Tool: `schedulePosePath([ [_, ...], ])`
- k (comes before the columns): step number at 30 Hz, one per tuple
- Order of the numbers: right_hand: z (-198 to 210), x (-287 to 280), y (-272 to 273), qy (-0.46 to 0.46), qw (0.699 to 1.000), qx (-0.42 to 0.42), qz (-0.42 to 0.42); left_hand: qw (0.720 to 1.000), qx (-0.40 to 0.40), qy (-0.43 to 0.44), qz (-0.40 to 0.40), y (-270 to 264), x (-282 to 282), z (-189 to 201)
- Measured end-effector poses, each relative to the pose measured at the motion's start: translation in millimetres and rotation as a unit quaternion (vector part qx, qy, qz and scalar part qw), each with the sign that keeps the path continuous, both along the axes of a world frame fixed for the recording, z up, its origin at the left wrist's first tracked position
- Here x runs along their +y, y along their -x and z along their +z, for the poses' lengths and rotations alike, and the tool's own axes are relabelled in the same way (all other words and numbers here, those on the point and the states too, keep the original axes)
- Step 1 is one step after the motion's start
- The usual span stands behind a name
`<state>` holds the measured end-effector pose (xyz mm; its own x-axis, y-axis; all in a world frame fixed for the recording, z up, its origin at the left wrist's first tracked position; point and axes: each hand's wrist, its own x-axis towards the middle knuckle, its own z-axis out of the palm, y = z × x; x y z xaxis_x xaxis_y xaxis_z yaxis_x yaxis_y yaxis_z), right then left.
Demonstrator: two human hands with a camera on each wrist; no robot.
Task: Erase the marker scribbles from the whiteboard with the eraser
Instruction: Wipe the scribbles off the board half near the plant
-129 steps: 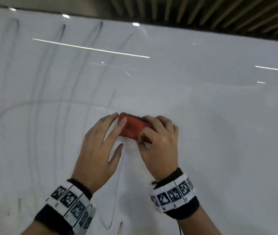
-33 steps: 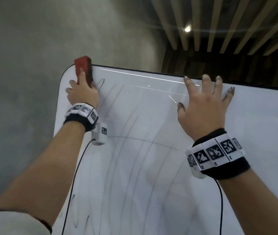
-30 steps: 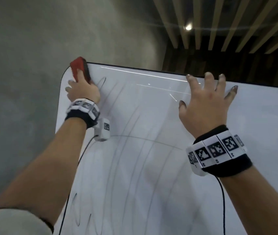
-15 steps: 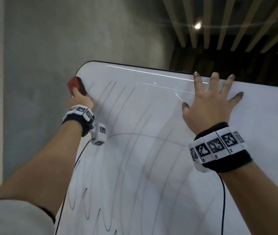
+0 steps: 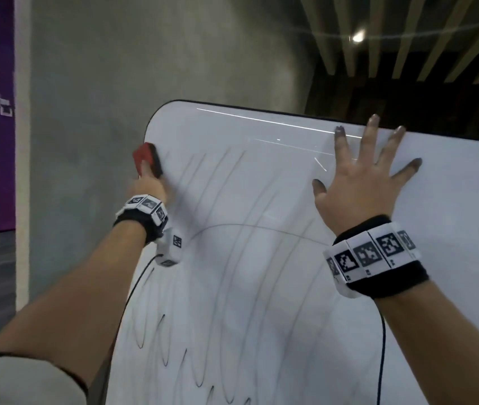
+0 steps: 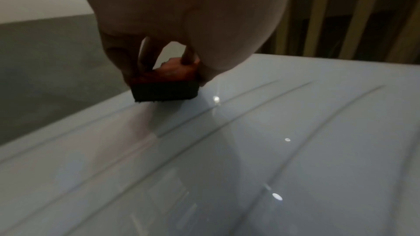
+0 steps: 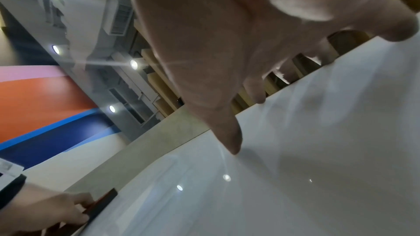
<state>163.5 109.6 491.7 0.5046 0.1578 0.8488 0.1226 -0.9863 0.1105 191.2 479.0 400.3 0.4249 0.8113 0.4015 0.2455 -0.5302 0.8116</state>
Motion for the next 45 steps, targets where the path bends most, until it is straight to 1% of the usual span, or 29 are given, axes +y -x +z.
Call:
schedulePosePath([
  [2, -3.1, -2.5, -1.2, 0.008, 1.000, -0.009, 0.006, 1.000, -0.003, 0.014, 0.000, -1.9, -6.5, -7.3],
  [3, -3.7, -3.4, -2.0, 0.009, 1.000, -0.012, 0.007, 1.000, -0.011, -0.008, 0.001, -3.1, -21.8, -8.6],
  [5, -4.6, -3.8, -3.7, 0.011, 1.000, -0.015, 0.008, 0.991, -0.055, -0.125, 0.002, -1.4, -65.9, -9.0],
  [7, -6.1, -3.5, -5.8, 0.008, 1.000, -0.019, 0.012, 0.953, -0.117, -0.279, -0.033, 4.3, -103.8, -14.5],
  [9, -9.3, -4.0, -7.5, 0.005, 1.000, -0.026, 0.015, 0.924, -0.136, -0.354, -0.059, 6.3, -104.7, -18.0],
  [10, -10.8, -4.3, -8.1, 0.004, 0.999, -0.028, 0.019, 0.928, -0.128, -0.345, -0.050, 7.0, -94.7, -15.9],
  [11, -11.9, -4.5, -8.0, 0.004, 0.999, -0.029, 0.023, 0.946, -0.107, -0.304, -0.032, 6.7, -81.0, -15.8],
  [13, -13.2, -5.5, -7.5, 0.004, 0.999, -0.029, 0.028, 0.991, -0.027, -0.134, -0.006, 4.8, -47.6, -22.3],
  [14, -13.7, -6.2, -7.3, 0.006, 0.999, -0.029, 0.030, 0.999, 0.010, -0.033, -0.007, 6.1, -33.6, -28.1],
  [15, -14.1, -7.0, -7.3, 0.008, 0.999, -0.030, 0.033, 0.999, 0.024, 0.046, -0.007, 8.0, -24.5, -35.4],
  [17, -14.7, -8.5, -7.2, 0.011, 0.999, -0.035, 0.039, 0.993, 0.028, 0.114, -0.006, 12.2, -24.2, -42.8],
  [19, -16.2, -9.5, -8.3, 0.012, 0.998, -0.040, 0.040, 0.996, 0.030, 0.088, -0.012, 14.2, -45.7, -36.9],
  [21, -16.8, -9.3, -9.7, 0.009, 0.998, -0.045, 0.044, 0.999, -0.007, -0.040, -0.032, 15.7, -83.9, -19.7],
  [22, -16.9, -8.9, -10.0, 0.008, 0.998, -0.048, 0.046, 0.989, -0.048, -0.134, -0.046, 18.0, -106.9, -9.7],
  [24, -16.9, -8.7, -10.7, 0.007, 0.998, -0.051, 0.047, 0.945, -0.104, -0.298, -0.083, 22.3, -147.0, 4.6],
  [26, -18.0, -10.0, -10.1, 0.009, 0.997, -0.051, 0.052, 0.920, -0.120, -0.361, -0.092, 20.9, -158.9, 11.2],
  [28, -19.1, -16.1, -10.0, 0.021, 0.997, -0.050, 0.060, 0.925, -0.113, -0.358, -0.063, 16.4, -139.4, 8.1],
  [29, -18.8, -22.9, -10.6, 0.033, 0.996, -0.054, 0.067, 0.945, -0.094, -0.311, -0.047, 13.7, -121.3, 4.3],
  [31, -15.9, -40.7, -11.8, 0.059, 0.991, -0.069, 0.096, 0.988, -0.025, -0.151, -0.011, 7.0, -79.1, -2.7],
  [32, -14.1, -49.9, -12.7, 0.067, 0.988, -0.079, 0.115, 0.997, 0.004, -0.080, 0.000, 7.2, -65.1, -4.4],
  [33, -13.3, -57.6, -13.4, 0.072, 0.985, -0.086, 0.130, 0.999, 0.014, -0.046, 0.005, 7.3, -59.8, -5.4],
  [35, -15.0, -65.3, -15.1, 0.078, 0.983, -0.095, 0.136, 0.997, 0.008, -0.079, 0.011, 7.3, -76.2, -6.6],
  [37, -19.1, -62.1, -16.2, 0.079, 0.984, -0.095, 0.128, 0.981, -0.034, -0.189, -0.009, 11.7, -116.7, -14.1],
  [38, -20.7, -58.9, -16.6, 0.077, 0.985, -0.091, 0.125, 0.965, -0.058, -0.253, -0.038, 17.2, -140.7, -21.4],
  [40, -21.6, -54.1, -16.7, 0.068, 0.986, -0.086, 0.126, 0.911, -0.072, -0.391, -0.108, 29.6, -178.7, -45.4],
  [41, -21.9, -53.0, -16.5, 0.064, 0.986, -0.085, 0.127, 0.885, -0.072, -0.440, -0.130, 32.9, -184.6, -54.4],
  [42, -22.4, -52.6, -16.7, 0.061, 0.986, -0.086, 0.128, 0.871, -0.070, -0.465, -0.138, 33.8, -180.0, -57.1],
  [43, -22.9, -52.5, -17.0, 0.058, 0.986, -0.088, 0.130, 0.874, -0.068, -0.461, -0.135, 33.2, -168.7, -54.9],
  [45, -24.2, -52.7, -16.2, 0.056, 0.985, -0.088, 0.134, 0.928, -0.052, -0.359, -0.089, 28.9, -137.7, -44.0],
])
